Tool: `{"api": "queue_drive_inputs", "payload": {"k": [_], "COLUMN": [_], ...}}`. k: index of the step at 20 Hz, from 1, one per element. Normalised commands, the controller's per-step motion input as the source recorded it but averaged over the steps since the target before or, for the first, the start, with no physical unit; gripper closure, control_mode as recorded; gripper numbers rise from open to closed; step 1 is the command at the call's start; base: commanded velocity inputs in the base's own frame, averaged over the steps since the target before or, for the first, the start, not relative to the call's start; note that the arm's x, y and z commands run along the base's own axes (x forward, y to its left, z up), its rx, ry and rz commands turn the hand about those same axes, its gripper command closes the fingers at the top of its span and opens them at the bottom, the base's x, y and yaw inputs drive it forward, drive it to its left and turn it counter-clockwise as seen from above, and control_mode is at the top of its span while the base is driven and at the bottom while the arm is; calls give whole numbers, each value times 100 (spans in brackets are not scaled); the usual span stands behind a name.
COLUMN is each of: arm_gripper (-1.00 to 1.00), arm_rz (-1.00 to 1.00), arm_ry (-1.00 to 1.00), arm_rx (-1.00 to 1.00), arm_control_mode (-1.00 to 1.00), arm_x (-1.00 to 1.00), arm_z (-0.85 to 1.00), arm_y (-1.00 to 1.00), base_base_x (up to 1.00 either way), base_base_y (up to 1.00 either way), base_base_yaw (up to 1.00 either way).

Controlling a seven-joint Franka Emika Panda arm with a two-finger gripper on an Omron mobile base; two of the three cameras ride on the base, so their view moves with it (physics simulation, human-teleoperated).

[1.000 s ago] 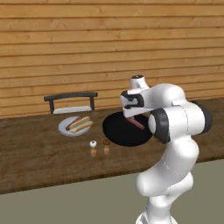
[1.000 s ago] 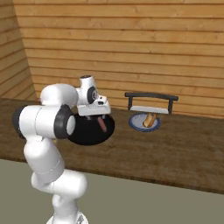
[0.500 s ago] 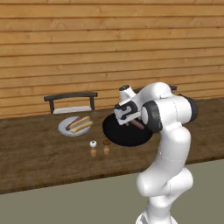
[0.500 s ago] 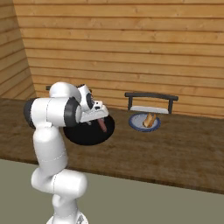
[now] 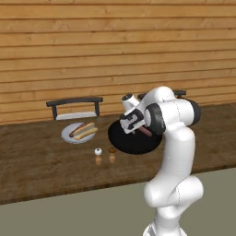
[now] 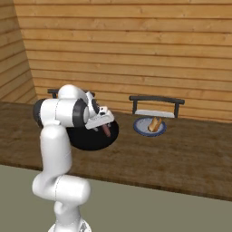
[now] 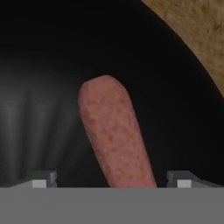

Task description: Place one bun and one sausage from the bowl on each plate.

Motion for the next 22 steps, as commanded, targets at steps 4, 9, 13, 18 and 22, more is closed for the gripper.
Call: {"api": "queue_drive_inputs", "payload": {"k": [4,9,13,18,22], "arm_gripper": [-100,100,100,100,100], "arm_rz": [0,0,0,-1,-3], "arm_ry": [0,0,1,1,-1], "arm_rx": [-3,-1,0,1,4], "arm_control_mode": [-100,-100,-100,-100,-100], "arm_x": [7,-4,-31,-43,-8], "arm_z": [-10,-12,-10,36,100], "arm_y": [-26,-23,-10,-8,-3], "base_base_x": [0,0,0,0,0], "base_base_y": [0,0,0,0,0], "base_base_yaw": [0,0,0,0,0]}}
